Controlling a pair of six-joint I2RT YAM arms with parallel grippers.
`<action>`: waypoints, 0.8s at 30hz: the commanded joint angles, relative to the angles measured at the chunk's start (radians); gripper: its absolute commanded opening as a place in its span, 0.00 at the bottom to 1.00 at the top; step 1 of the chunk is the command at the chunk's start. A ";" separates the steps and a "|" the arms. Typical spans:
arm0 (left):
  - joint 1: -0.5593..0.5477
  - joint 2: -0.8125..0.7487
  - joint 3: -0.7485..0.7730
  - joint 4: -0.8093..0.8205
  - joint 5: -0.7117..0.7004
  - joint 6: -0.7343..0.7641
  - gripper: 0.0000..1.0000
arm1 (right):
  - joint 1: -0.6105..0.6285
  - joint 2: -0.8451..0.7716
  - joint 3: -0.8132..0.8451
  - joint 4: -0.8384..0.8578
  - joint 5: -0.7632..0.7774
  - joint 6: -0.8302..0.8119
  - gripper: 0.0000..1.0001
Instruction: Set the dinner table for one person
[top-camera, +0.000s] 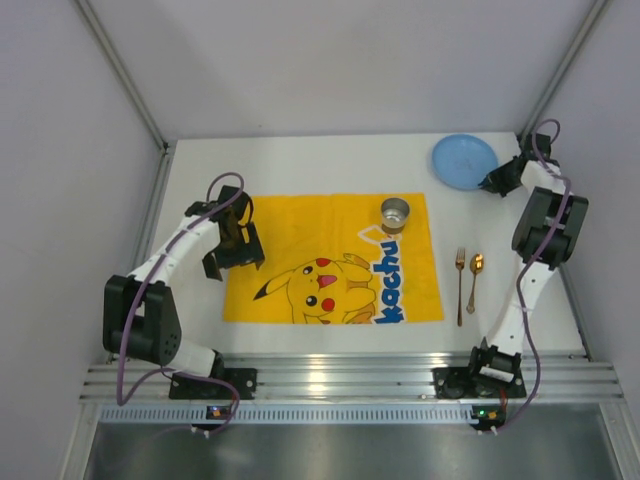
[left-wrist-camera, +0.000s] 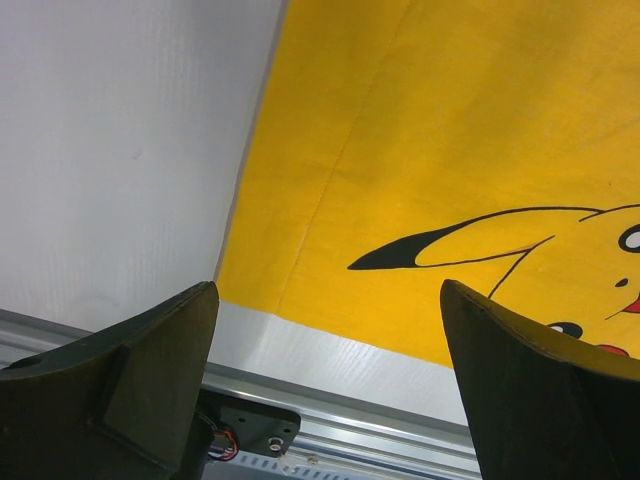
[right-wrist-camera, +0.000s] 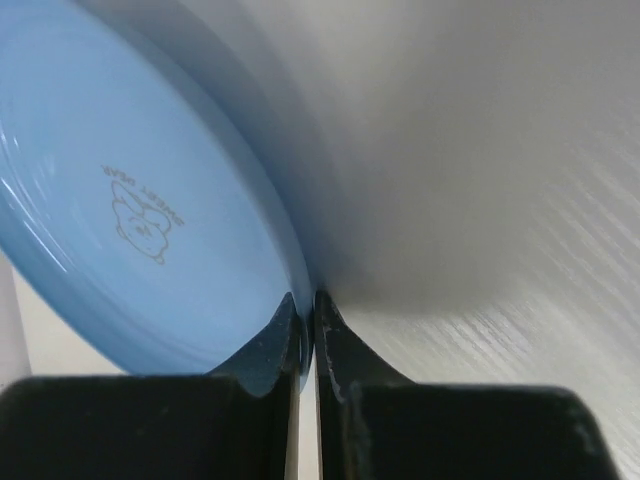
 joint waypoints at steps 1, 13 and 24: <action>0.008 0.008 0.041 -0.019 0.003 0.019 0.98 | 0.020 0.050 0.018 -0.041 0.026 0.004 0.00; 0.014 -0.023 0.065 -0.005 0.020 0.056 0.98 | 0.130 -0.265 0.126 -0.118 -0.023 -0.071 0.00; 0.016 -0.181 0.113 -0.034 -0.017 0.082 0.98 | 0.584 -0.667 -0.110 -0.265 0.110 -0.120 0.00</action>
